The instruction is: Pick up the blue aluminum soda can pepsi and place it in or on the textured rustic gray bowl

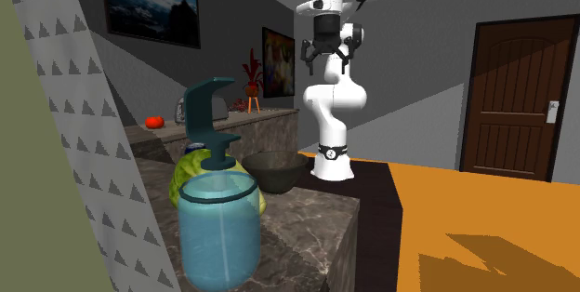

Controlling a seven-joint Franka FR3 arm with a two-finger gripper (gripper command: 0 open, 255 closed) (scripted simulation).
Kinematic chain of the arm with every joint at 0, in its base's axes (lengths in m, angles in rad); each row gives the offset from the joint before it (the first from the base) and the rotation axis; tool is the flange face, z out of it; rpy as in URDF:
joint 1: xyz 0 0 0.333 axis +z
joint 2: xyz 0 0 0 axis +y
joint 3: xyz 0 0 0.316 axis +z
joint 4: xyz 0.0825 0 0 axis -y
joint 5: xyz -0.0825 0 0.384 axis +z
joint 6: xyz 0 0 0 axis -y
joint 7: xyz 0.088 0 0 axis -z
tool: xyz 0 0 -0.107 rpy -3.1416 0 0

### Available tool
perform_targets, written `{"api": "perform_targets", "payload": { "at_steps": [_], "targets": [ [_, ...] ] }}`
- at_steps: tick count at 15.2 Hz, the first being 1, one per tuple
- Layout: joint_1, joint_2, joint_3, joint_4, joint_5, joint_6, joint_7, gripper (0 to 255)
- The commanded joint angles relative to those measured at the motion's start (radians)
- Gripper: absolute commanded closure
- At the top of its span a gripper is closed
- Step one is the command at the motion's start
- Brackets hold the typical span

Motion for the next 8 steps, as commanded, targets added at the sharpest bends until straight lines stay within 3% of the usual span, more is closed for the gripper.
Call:
{"api": "perform_targets", "payload": {
  "at_steps": [1, 8],
  "targets": [
    [0.000, 0.000, 0.000, 0.000, 0.000, 0.000, 0.000, 0],
    [-0.054, 0.067, -0.141, -0.063, -0.108, 0.142, -0.153, 0]
  ]
}}
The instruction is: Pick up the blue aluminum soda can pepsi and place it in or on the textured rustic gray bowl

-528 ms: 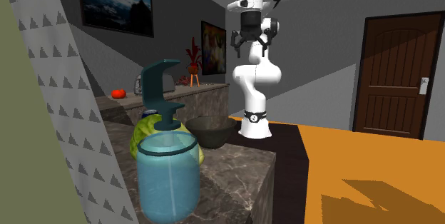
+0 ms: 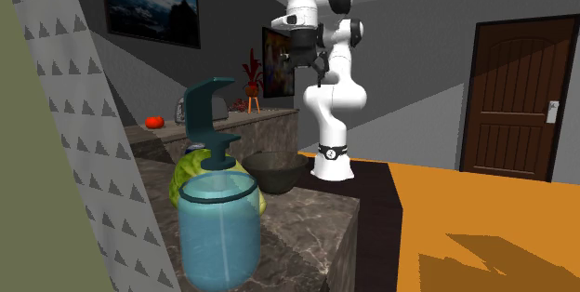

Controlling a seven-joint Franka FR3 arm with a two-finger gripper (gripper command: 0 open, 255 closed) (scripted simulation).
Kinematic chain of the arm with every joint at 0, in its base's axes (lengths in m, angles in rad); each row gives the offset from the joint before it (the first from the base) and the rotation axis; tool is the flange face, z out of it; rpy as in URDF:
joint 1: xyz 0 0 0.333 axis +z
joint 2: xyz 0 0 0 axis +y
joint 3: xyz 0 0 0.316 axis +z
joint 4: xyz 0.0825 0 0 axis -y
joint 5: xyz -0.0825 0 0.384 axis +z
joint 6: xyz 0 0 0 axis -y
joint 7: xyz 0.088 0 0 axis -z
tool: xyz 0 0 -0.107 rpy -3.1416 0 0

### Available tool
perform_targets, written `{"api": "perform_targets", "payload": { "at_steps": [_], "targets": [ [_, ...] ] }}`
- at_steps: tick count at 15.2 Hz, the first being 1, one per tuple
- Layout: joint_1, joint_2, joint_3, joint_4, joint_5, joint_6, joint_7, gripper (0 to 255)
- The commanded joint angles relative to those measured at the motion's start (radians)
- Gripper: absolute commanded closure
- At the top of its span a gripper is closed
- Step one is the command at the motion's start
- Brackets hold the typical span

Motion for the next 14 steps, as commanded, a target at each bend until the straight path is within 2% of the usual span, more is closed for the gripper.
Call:
{"api": "perform_targets", "payload": {
  "at_steps": [1, 8, 14],
  "targets": [
    [-0.016, 0.023, -0.041, -0.007, -0.030, 0.036, -0.045, 0],
    [-0.055, 0.171, -0.187, 0.001, -0.105, 0.196, -0.194, 0],
    [-0.065, 0.345, -0.314, 0.060, -0.119, 0.332, -0.329, 0]
  ]
}}
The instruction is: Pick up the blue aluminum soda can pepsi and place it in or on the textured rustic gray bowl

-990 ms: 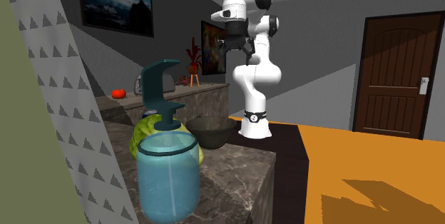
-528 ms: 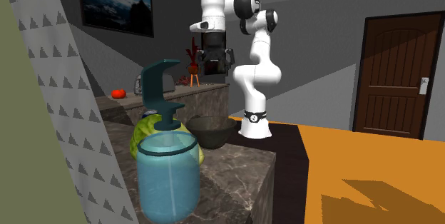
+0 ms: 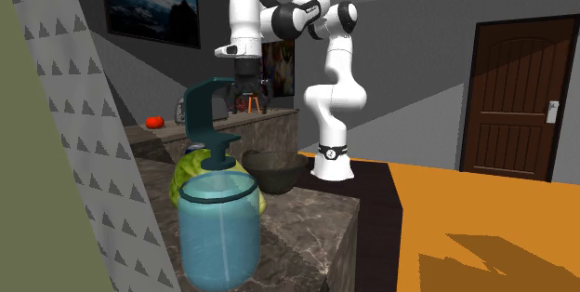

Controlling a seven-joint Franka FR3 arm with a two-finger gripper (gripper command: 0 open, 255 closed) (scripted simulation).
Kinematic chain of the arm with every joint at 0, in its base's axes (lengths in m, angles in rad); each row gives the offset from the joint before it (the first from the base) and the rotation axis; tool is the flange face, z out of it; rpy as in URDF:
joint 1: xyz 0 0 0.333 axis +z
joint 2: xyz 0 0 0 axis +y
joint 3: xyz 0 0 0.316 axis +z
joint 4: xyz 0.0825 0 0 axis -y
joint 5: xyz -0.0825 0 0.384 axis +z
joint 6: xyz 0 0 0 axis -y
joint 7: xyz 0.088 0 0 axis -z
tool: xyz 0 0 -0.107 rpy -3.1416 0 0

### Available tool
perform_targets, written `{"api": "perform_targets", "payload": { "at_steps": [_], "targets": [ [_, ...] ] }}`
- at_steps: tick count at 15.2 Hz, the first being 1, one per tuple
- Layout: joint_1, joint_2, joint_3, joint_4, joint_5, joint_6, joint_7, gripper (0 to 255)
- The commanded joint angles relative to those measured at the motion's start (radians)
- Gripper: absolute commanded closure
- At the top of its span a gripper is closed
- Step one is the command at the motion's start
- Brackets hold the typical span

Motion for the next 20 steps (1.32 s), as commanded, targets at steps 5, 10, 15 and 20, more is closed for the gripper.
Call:
{"api": "perform_targets", "payload": {
  "at_steps": [5, 10, 15, 20],
  "targets": [
    [0.004, 0.206, -0.126, 0.090, 0.045, 0.128, -0.159, 0],
    [0.003, 0.411, -0.210, 0.205, 0.164, 0.203, -0.325, 0],
    [-0.026, 0.558, -0.231, 0.287, 0.276, 0.241, -0.443, 0],
    [-0.034, 0.602, -0.224, 0.261, 0.314, 0.302, -0.470, 0]
  ]
}}
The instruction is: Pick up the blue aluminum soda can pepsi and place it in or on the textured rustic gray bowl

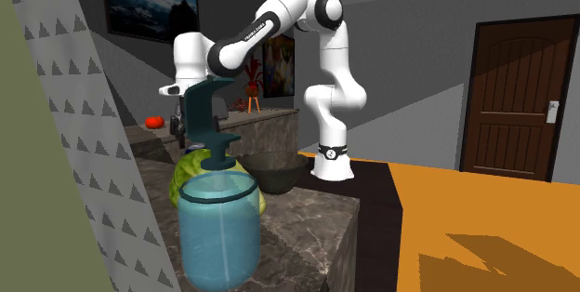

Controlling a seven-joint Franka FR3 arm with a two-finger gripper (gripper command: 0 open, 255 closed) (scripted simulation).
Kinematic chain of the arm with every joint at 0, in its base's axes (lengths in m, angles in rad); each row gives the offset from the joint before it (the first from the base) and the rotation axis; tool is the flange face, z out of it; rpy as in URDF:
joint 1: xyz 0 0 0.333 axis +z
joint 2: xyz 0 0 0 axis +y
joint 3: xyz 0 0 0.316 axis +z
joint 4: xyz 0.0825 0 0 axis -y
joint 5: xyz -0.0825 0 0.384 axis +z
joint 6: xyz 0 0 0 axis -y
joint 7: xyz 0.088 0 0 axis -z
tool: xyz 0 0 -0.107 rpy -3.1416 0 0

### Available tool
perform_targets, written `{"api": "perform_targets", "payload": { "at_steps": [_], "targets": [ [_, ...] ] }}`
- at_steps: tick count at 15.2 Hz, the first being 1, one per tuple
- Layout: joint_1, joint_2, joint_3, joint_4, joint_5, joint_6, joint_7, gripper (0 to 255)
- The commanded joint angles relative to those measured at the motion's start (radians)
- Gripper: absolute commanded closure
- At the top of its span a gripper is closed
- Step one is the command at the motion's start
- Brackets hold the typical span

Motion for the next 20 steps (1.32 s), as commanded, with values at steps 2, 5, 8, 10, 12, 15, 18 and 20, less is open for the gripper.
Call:
{"api": "perform_targets", "payload": {
  "at_steps": [2, 5, 8, 10, 12, 15, 18, 20],
  "targets": [
    [-0.004, 0.025, 0.005, -0.010, 0.022, 0.030, -0.014, 0],
    [-0.004, 0.025, 0.005, -0.010, 0.022, 0.030, -0.014, 0],
    [-0.004, 0.025, 0.005, -0.010, 0.022, 0.030, -0.014, 0],
    [-0.004, 0.025, 0.005, -0.010, 0.022, 0.029, -0.014, 255],
    [-0.004, 0.025, 0.005, -0.010, 0.022, 0.030, -0.014, 255],
    [-0.004, 0.025, 0.005, -0.010, 0.022, 0.030, -0.014, 255],
    [-0.004, 0.025, 0.005, -0.010, 0.022, 0.030, -0.014, 255],
    [-0.002, 0.015, 0.003, -0.006, 0.013, 0.018, -0.008, 255]
  ]
}}
